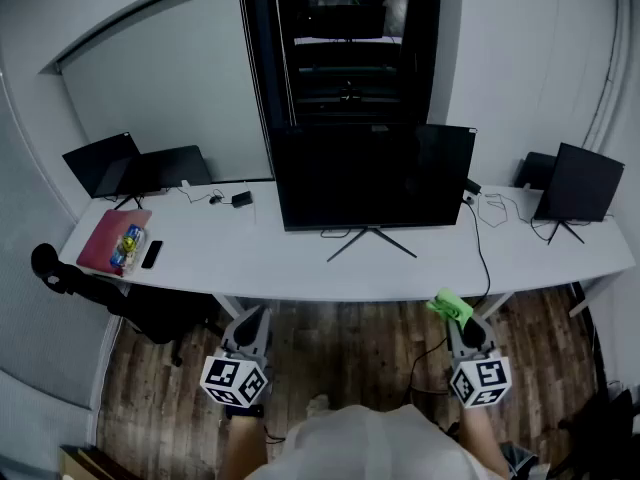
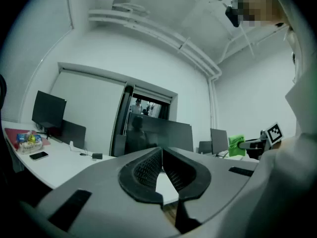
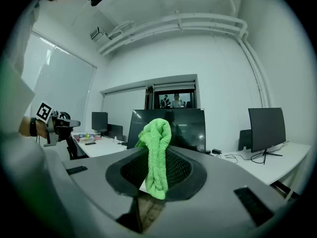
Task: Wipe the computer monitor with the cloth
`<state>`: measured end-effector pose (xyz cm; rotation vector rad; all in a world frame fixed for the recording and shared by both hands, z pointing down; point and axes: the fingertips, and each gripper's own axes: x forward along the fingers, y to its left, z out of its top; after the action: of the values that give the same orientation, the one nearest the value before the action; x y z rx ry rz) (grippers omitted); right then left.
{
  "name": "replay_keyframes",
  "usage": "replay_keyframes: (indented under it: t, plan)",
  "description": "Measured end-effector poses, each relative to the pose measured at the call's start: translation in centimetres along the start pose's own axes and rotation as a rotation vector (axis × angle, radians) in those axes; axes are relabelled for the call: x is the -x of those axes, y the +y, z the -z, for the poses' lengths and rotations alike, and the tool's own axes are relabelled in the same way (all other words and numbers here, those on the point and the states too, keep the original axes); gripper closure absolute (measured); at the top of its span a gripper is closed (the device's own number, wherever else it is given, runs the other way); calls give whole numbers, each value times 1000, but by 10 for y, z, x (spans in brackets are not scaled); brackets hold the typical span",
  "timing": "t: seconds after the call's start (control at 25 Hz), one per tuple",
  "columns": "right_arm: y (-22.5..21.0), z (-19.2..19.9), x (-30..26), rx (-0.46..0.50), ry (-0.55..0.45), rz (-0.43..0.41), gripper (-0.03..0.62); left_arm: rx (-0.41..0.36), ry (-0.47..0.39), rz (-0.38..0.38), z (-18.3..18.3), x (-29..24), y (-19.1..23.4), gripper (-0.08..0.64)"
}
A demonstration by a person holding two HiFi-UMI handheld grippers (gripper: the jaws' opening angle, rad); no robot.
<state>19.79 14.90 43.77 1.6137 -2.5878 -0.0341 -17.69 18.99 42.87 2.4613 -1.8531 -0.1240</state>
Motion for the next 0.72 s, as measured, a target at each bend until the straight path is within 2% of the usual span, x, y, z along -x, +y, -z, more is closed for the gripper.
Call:
replay_keyframes:
  t: [0.28, 0.52, 0.72]
  plan:
    - [-2, 3, -5, -4, 1, -12, 525, 1, 3, 5, 2, -6, -4, 538]
    - [-7, 0, -5, -53, -34, -34, 525, -1, 10, 2, 3, -8, -9, 538]
    - [-10, 4, -7, -53, -18, -41, 524, -3, 19, 9, 5, -11, -13, 538]
